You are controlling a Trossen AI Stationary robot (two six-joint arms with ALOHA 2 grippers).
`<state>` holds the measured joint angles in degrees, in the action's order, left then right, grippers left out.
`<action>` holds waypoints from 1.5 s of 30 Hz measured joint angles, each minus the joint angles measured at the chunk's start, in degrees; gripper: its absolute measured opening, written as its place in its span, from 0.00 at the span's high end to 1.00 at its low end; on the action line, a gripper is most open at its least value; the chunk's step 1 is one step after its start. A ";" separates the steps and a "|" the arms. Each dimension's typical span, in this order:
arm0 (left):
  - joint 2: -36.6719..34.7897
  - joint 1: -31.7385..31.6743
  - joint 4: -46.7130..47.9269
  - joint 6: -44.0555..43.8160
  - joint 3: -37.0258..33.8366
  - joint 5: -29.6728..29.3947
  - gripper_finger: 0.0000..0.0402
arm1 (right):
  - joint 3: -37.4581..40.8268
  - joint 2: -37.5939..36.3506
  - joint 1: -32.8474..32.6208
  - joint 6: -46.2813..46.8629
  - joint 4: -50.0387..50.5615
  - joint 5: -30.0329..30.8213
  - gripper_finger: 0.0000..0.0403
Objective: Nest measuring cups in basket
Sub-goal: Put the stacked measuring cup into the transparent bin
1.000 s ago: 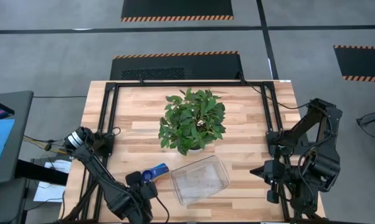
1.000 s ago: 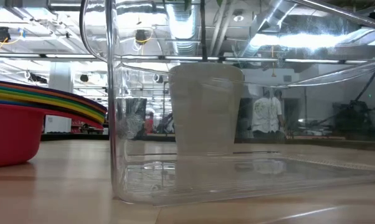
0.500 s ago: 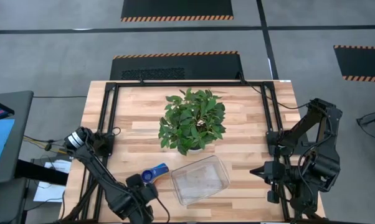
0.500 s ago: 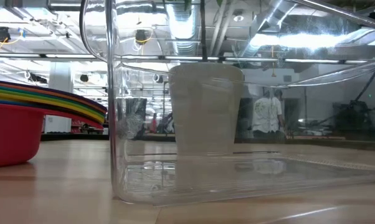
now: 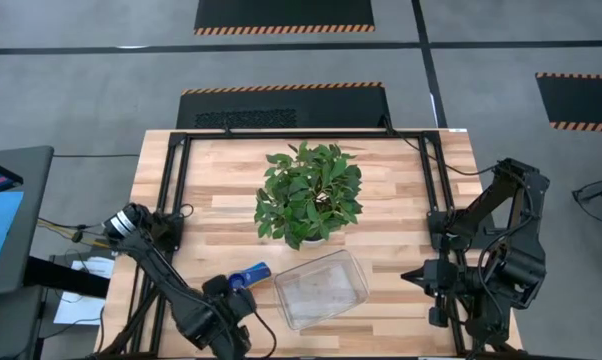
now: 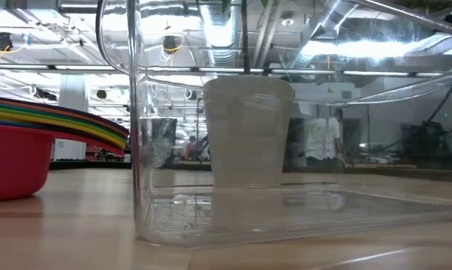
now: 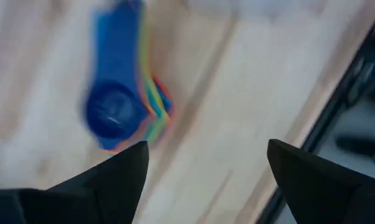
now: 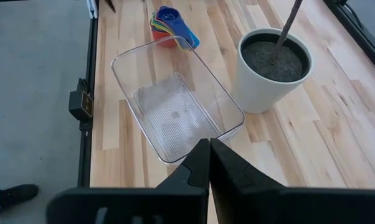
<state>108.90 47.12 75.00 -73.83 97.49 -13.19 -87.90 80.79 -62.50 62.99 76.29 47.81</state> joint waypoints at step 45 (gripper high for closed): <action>13.40 5.23 2.18 9.37 6.34 -7.14 0.21 | 0.04 0.11 1.53 -1.41 0.22 -0.10 0.93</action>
<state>122.30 52.35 77.18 -64.47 103.83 -20.32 -87.85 80.90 -60.97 61.58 76.51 47.71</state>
